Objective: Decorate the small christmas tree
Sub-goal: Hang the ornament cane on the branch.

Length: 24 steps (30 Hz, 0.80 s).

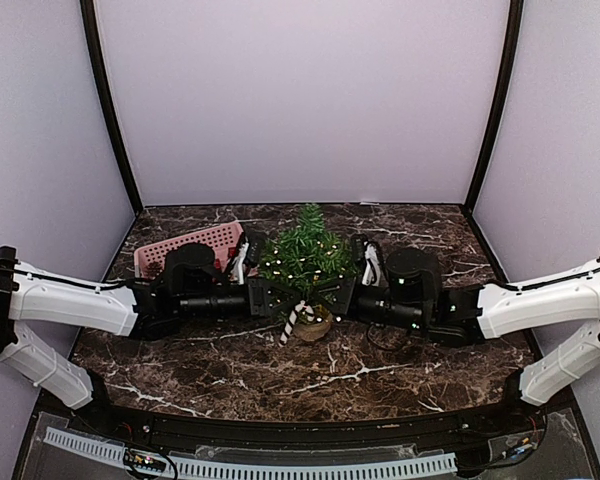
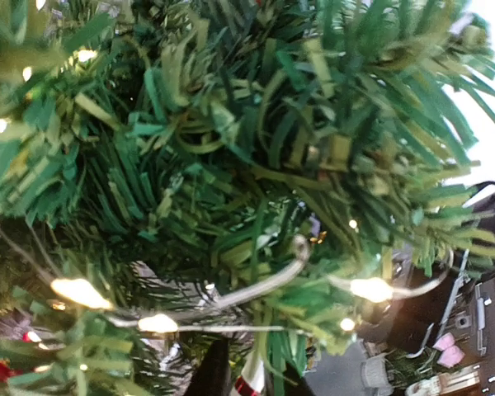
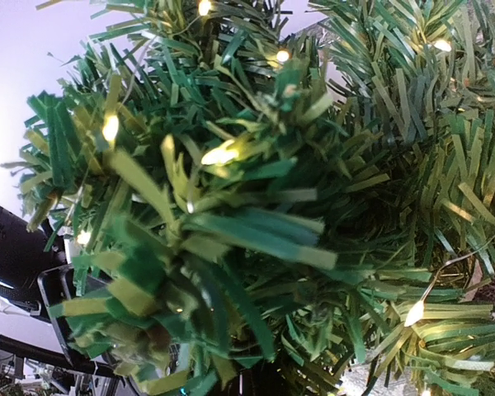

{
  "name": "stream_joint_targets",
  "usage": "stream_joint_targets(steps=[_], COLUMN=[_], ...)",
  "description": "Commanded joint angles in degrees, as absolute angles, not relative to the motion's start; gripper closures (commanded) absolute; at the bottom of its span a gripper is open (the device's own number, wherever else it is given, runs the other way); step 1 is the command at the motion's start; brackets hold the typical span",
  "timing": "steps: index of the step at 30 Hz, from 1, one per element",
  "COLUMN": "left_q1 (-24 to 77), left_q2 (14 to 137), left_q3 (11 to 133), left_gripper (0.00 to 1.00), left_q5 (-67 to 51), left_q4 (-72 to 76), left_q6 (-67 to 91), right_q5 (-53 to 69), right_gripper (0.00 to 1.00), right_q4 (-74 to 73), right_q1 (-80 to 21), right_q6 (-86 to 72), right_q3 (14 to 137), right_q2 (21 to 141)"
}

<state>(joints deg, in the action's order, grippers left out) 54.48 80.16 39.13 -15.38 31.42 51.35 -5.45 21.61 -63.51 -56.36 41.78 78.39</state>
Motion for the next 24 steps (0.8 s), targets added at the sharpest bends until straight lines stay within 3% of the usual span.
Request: stream_joint_targets(steps=[1,8,16,24], left_q1=[54.0,53.8,52.6,44.4], left_q2=[76.0,71.4,61.8,55.2], left_q3=[38.4,36.8,36.4,40.8], left_gripper=[0.78,0.66,0.44,0.37], left_q5=[-13.9,-12.5,-9.8,-13.5], left_q4=[28.5,26.3,15.9,-1.7], left_q6=[49.1,47.8,43.0,38.8], right_q5=[-6.1,-5.9,-1.2,-1.3], right_gripper=[0.93,0.82,0.52,0.36], right_q4=[21.6,22.1,22.0,16.5], right_q1=[-63.1,-63.1,-63.1,-63.1], right_q6=[-55.5,-55.3,-51.8,-45.8], right_q3=[42.6,41.6,39.5,40.3], right_q2=[76.1,74.2,68.2,61.1])
